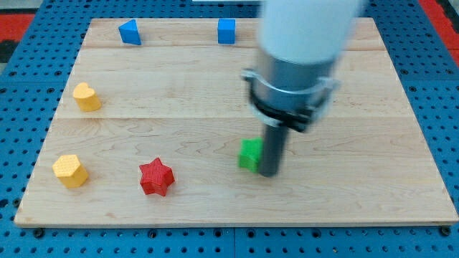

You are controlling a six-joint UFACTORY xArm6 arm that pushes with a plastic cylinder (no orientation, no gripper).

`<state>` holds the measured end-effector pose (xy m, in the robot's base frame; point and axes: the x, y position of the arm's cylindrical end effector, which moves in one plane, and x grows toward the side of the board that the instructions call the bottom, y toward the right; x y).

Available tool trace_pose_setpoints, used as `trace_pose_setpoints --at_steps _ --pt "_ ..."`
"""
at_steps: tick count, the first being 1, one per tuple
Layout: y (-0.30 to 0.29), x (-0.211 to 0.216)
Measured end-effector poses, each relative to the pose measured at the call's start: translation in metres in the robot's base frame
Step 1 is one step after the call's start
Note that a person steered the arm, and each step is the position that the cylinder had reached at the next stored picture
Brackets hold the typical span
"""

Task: Slide the red star a bit right

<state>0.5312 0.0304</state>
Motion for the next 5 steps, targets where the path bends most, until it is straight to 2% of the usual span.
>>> trace_pose_setpoints --at_steps 1,2,3,4,5 --pt "0.007 0.000" --pt "0.015 0.058" --pt "-0.026 0.088" --pt "-0.074 0.082" --pt "-0.176 0.078"
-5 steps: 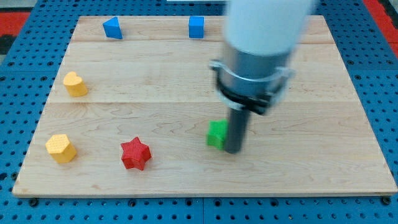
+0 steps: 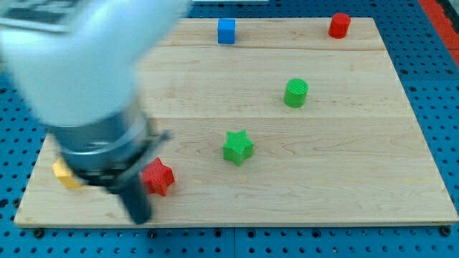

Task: Slide the red star a bit right

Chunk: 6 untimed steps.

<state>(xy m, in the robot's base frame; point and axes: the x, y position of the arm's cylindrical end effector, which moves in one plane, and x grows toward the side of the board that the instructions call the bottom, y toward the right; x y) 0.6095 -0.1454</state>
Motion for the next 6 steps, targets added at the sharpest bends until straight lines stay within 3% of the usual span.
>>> trace_pose_setpoints --at_steps 1,2,3,4,5,6 --pt "-0.017 -0.023" --pt "0.010 -0.047" --pt "0.007 -0.047" --pt "0.055 -0.045" --pt "0.049 -0.029" --pt "0.084 0.008"
